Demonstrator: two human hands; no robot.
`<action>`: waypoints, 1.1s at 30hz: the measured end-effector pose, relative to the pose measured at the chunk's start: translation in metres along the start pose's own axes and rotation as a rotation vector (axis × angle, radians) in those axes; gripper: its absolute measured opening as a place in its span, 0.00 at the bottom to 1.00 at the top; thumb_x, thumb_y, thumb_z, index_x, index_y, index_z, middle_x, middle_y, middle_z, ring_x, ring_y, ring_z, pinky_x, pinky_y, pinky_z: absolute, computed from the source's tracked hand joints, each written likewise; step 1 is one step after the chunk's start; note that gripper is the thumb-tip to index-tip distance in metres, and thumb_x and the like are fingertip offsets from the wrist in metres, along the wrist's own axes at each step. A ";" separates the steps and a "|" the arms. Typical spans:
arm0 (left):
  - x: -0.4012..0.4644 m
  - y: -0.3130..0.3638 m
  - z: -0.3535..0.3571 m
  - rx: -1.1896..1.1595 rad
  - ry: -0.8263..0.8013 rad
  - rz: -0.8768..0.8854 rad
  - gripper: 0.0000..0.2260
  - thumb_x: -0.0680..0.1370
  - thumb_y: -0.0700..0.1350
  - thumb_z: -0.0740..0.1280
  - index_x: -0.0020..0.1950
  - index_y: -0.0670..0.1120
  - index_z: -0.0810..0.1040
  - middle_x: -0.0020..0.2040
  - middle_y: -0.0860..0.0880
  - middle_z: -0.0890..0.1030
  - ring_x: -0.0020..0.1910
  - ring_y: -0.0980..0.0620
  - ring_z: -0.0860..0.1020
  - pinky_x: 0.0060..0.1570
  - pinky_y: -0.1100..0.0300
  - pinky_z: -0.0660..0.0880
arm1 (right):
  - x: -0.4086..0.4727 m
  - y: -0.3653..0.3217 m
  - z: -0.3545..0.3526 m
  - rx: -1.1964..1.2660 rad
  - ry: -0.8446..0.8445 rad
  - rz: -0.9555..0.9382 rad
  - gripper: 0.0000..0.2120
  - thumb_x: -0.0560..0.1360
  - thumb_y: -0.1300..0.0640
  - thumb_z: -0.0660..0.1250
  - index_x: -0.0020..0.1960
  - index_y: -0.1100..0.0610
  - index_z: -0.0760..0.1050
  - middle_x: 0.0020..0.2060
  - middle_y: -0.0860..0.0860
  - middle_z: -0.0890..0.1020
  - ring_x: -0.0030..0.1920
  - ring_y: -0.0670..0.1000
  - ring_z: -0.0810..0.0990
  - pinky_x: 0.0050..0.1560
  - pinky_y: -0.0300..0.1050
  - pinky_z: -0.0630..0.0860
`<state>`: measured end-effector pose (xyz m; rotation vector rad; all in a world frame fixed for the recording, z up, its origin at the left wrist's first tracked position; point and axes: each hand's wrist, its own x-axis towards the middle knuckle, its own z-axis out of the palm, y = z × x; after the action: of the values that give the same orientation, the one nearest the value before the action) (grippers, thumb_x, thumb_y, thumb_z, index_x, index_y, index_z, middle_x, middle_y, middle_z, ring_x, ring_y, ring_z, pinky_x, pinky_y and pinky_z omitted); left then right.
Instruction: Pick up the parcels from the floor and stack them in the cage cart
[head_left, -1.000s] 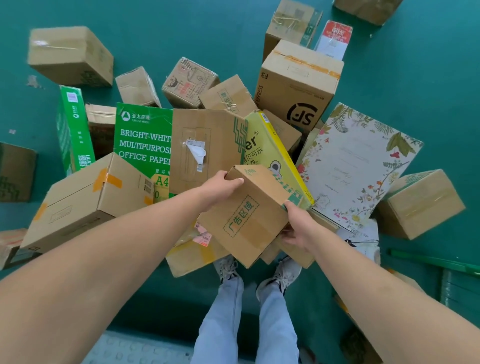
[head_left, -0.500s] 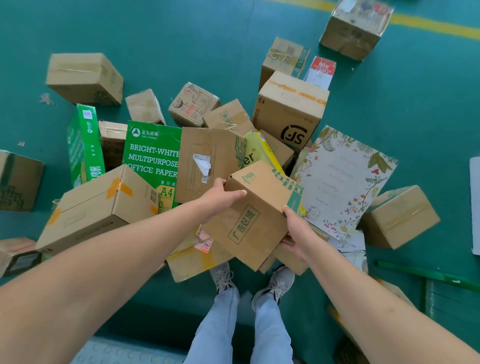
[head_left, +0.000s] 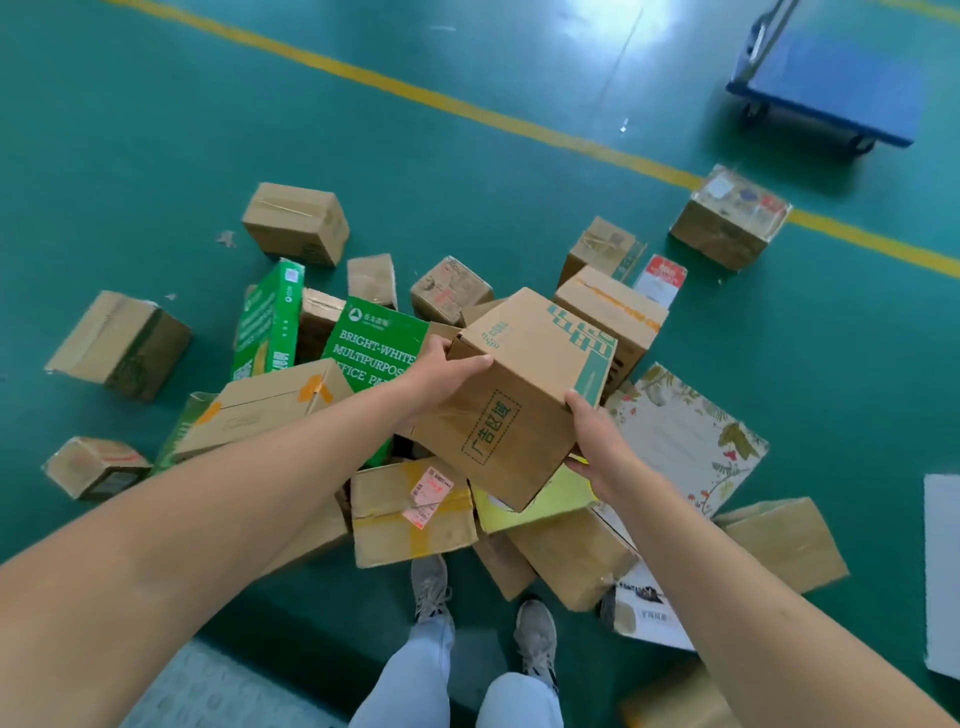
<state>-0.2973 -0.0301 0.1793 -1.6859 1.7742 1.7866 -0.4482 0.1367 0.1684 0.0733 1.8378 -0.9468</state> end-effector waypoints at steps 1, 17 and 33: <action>-0.019 0.001 -0.008 -0.014 0.032 -0.001 0.34 0.77 0.65 0.68 0.75 0.52 0.58 0.63 0.47 0.76 0.60 0.47 0.75 0.56 0.48 0.70 | -0.016 -0.005 0.001 -0.029 -0.034 -0.029 0.27 0.82 0.37 0.59 0.75 0.50 0.65 0.62 0.50 0.80 0.59 0.52 0.79 0.58 0.54 0.74; -0.327 -0.099 -0.056 -0.605 0.591 -0.015 0.26 0.80 0.62 0.67 0.73 0.50 0.67 0.60 0.48 0.79 0.54 0.52 0.78 0.44 0.56 0.75 | -0.212 -0.033 0.067 -0.622 -0.575 -0.373 0.27 0.81 0.38 0.63 0.76 0.46 0.65 0.63 0.49 0.78 0.59 0.53 0.78 0.54 0.60 0.83; -0.544 -0.289 -0.021 -1.136 1.116 -0.168 0.26 0.79 0.65 0.67 0.71 0.52 0.66 0.56 0.55 0.78 0.51 0.58 0.77 0.40 0.59 0.70 | -0.401 0.098 0.234 -1.111 -1.031 -0.600 0.26 0.84 0.43 0.61 0.79 0.51 0.61 0.52 0.46 0.75 0.50 0.47 0.76 0.59 0.61 0.82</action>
<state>0.1263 0.3612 0.3957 -3.6106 0.4473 2.0390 -0.0367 0.1990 0.3965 -1.4268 1.1340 -0.0971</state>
